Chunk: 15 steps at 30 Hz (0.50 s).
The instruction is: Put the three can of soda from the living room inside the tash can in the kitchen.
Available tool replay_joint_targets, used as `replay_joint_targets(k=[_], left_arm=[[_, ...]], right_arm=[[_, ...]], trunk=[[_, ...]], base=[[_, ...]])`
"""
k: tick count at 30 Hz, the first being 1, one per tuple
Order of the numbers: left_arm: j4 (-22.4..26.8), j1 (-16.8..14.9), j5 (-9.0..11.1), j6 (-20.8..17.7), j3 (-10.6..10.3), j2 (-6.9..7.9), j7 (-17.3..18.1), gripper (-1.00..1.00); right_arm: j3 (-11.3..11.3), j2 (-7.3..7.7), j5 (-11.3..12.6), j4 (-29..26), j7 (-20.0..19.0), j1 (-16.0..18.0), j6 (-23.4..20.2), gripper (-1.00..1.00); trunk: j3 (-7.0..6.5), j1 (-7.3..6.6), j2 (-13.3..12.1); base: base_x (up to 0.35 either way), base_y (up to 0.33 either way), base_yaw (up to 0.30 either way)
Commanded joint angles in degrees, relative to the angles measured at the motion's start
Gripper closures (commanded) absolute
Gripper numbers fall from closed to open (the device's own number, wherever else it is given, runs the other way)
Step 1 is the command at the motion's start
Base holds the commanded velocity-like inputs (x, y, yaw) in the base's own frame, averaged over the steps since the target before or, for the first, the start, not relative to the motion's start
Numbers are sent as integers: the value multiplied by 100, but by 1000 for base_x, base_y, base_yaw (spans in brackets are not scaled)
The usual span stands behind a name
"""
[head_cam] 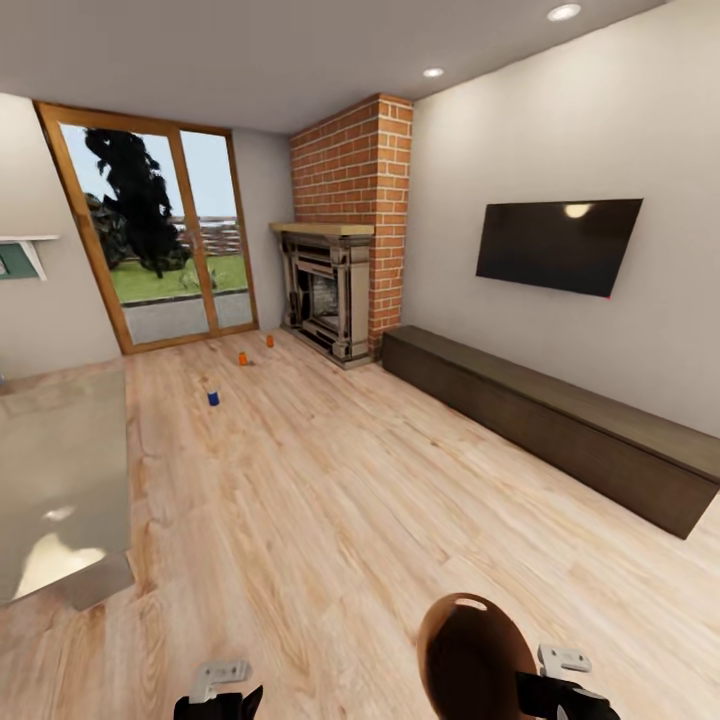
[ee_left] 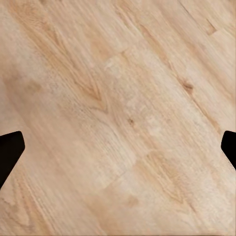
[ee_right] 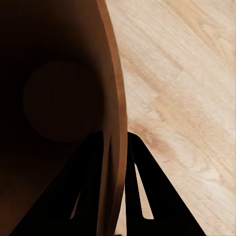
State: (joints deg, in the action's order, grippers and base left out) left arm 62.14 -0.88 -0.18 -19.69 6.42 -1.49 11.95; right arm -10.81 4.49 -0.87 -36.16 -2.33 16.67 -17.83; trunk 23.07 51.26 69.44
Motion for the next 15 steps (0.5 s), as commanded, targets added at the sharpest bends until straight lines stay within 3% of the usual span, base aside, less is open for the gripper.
replay_joint_targets(k=[1, 8, 15], left_arm=[[0, 0, 0, 0, 0, 0, 0, -100], [0, 0, 0, 4, 0, 0, 0, -100], [0, 0, 0, 9, 0, 0, 0, -100]], right_arm=[[-2, 0, 34, -6, -40, 3, 1, 100], [-1, 0, 34, -6, -40, 3, 7, 100], [5, 0, 34, -5, -40, 3, 6, 100]], trunk=[[-1, 0, 0], [1, 0, 0], [23, 0, 0]], base=[[343, -84, 4], [343, -85, 11], [343, -33, 118]])
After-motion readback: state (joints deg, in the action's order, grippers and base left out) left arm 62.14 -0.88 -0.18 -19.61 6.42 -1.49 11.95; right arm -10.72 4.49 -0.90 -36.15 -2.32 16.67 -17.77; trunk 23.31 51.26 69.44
